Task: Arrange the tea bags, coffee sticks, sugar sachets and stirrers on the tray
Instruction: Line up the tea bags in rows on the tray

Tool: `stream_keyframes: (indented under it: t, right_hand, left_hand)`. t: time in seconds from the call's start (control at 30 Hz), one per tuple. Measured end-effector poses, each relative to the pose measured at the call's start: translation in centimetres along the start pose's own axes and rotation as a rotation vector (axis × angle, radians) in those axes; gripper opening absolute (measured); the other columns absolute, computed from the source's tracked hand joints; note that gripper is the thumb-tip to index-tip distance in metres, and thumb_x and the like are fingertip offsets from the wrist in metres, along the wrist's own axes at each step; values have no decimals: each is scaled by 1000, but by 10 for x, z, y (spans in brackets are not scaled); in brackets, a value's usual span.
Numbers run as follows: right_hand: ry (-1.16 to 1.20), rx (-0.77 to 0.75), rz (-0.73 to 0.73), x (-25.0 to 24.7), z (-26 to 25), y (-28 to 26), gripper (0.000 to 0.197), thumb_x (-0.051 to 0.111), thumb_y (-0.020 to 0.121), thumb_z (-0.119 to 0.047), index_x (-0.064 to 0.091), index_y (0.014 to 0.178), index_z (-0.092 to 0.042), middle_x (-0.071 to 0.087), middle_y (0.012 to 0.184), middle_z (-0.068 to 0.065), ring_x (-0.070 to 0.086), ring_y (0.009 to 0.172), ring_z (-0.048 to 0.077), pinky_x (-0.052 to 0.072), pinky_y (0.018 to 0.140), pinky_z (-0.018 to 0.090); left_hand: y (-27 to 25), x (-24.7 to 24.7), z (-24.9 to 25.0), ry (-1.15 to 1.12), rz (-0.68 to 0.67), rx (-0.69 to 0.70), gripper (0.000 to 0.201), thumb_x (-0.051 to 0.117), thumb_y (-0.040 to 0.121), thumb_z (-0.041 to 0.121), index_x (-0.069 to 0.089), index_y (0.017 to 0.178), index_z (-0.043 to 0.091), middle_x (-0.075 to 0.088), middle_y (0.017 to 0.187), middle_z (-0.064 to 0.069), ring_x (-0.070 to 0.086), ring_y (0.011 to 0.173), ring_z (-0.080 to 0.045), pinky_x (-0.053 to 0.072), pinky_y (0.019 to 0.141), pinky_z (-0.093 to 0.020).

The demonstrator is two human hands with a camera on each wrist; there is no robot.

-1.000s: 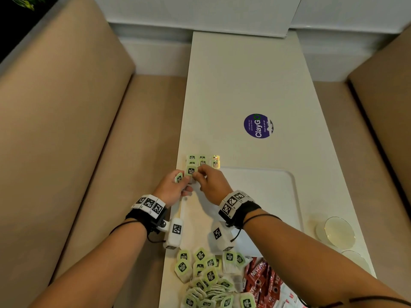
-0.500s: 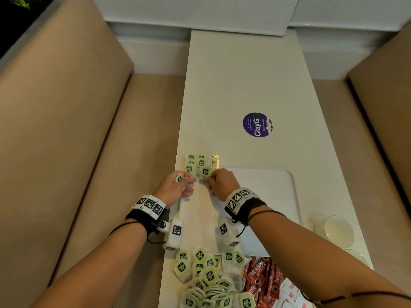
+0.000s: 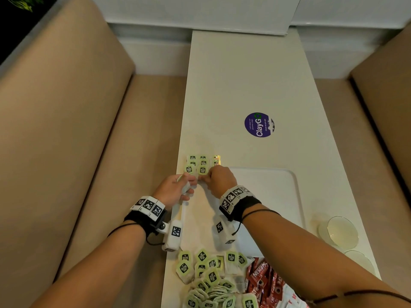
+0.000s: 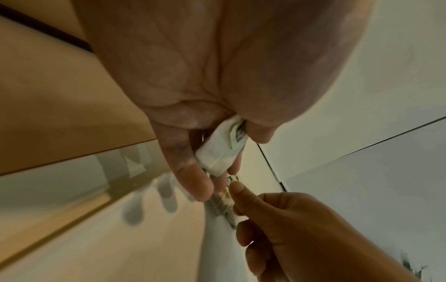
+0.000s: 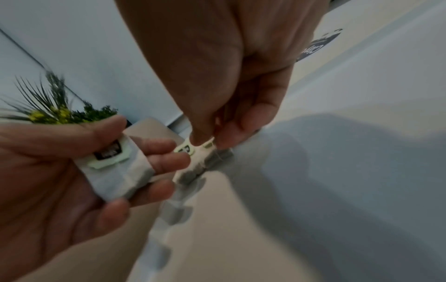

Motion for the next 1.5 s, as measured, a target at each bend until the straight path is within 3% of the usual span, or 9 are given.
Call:
stream_keyframes:
  t: [0.1, 0.23, 0.4, 0.57, 0.77, 1.0, 1.23, 1.4, 1.5]
  right_hand:
    - [108, -165, -62, 8, -13, -13, 30, 60, 98, -32, 73, 84, -9, 71, 76, 8, 67, 65, 23, 60, 74, 42]
    - [196, -272, -149, 15, -22, -26, 24, 61, 96, -27, 74, 113, -16, 70, 83, -7, 62, 60, 5, 51, 69, 26]
    - [346, -273, -127, 15, -20, -33, 35, 62, 97, -29, 64, 130, -20, 73, 75, -2, 60, 51, 5, 48, 63, 18]
    - [387, -254, -99, 15, -15, -36, 15, 62, 99, -29, 71, 98, -17, 74, 81, 6, 62, 55, 8, 50, 63, 21]
    - [431, -98, 106, 3, 12, -26, 12, 64, 96, -32, 64, 87, -25, 70, 79, 1, 69, 75, 22, 57, 76, 36]
    - [386, 66, 213, -19, 47, -21, 20, 62, 98, -32, 71, 106, -17, 69, 89, -2, 61, 82, 13, 43, 78, 25]
    - [297, 172, 157, -12, 61, -17, 19, 63, 95, -31, 71, 105, -17, 71, 103, 3, 67, 101, 23, 50, 82, 28]
    - [262, 166, 160, -9, 60, -14, 48, 64, 94, -31, 55, 138, -14, 69, 122, 6, 64, 112, 24, 50, 93, 32]
    - [244, 103, 175, -14, 51, -12, 34, 62, 93, -23, 63, 126, -21, 73, 107, 3, 68, 98, 23, 56, 86, 37]
  left_hand:
    - [-1, 1, 4, 42, -9, 25, 42, 36, 105, 46, 70, 115, 21, 72, 116, -6, 68, 93, -16, 58, 77, -32]
    - [-4, 8, 14, 43, -31, 59, 42, 36, 106, 42, 62, 129, 20, 67, 120, 3, 72, 91, -12, 60, 73, -29]
    - [-7, 20, 23, 20, -109, 96, 37, 35, 106, 38, 59, 132, 25, 59, 129, 4, 72, 73, -11, 61, 68, -27]
    - [-6, 20, 22, -18, -123, 77, 36, 43, 103, 38, 57, 134, 26, 61, 130, 2, 73, 93, -22, 61, 67, -29]
    - [3, -2, 10, -53, 46, 49, 36, 63, 97, 14, 53, 132, 12, 67, 110, -17, 68, 84, -24, 59, 65, -30]
    - [9, -25, 10, 397, 229, 138, 19, 65, 92, 16, 64, 109, 23, 67, 87, 3, 61, 75, -15, 46, 66, -26]
    - [13, -22, 13, 575, 251, 103, 50, 71, 91, 19, 54, 138, 13, 62, 103, -1, 59, 98, -20, 42, 88, -27]
    - [12, -11, 27, 666, 229, 138, 22, 65, 91, 5, 51, 87, 22, 43, 62, 3, 41, 59, -15, 40, 63, -22]
    - [12, -6, 34, 698, 216, 178, 16, 62, 91, 1, 62, 97, 16, 58, 73, -7, 40, 54, -7, 31, 47, -10]
Point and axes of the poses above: each hand's wrist, its own y-axis towards the middle knuckle, its own x-axis out of the palm, z = x × y, the point moved 10 cm from there along y, towards the middle knuckle
